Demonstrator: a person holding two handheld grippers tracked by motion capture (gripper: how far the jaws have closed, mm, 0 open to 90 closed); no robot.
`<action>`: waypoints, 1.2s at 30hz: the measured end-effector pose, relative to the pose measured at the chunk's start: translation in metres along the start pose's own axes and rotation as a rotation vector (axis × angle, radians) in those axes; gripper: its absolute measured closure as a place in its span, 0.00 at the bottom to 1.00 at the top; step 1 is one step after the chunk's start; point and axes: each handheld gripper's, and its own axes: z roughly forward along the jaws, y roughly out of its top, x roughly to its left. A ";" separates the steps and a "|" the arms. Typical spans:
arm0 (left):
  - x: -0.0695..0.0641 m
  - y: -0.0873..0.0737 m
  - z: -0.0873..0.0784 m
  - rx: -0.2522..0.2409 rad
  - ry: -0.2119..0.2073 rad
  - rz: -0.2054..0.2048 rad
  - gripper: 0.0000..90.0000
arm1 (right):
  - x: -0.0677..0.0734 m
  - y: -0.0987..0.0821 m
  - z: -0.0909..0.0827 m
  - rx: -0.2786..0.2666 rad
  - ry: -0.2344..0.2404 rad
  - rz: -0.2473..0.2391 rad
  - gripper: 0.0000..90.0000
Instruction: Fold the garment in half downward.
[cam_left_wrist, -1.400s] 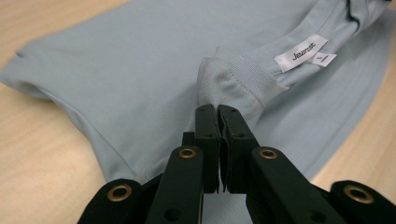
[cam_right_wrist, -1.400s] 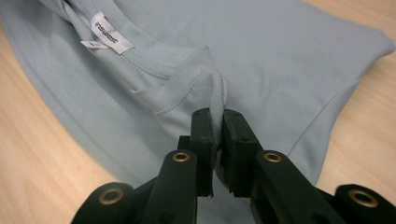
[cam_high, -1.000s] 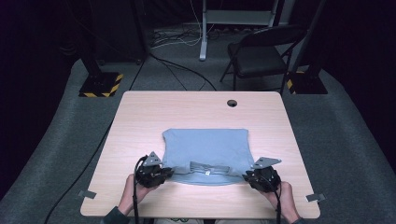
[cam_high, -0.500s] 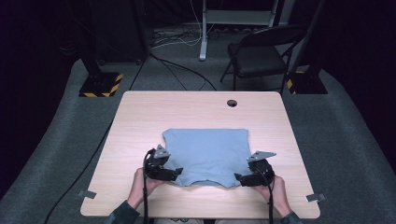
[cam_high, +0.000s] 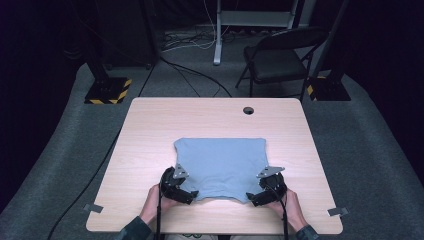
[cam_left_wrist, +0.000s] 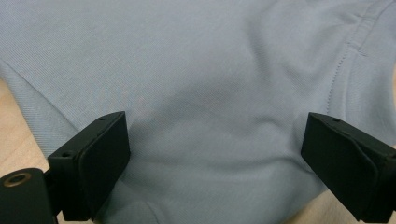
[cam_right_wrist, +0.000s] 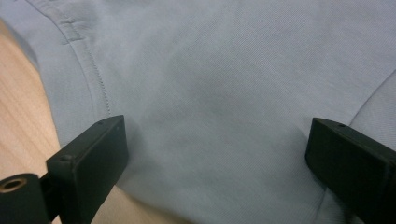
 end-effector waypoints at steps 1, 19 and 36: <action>0.001 -0.002 -0.001 -0.009 -0.007 0.007 0.08 | -0.001 -0.001 0.000 -0.002 0.005 -0.014 0.06; 0.010 0.015 0.007 -0.072 -0.013 -0.085 0.09 | -0.009 0.013 0.000 -0.078 0.017 -0.033 0.04; 0.021 0.008 0.004 -0.075 -0.057 0.026 0.08 | -0.021 0.005 0.005 -0.056 0.076 -0.064 0.04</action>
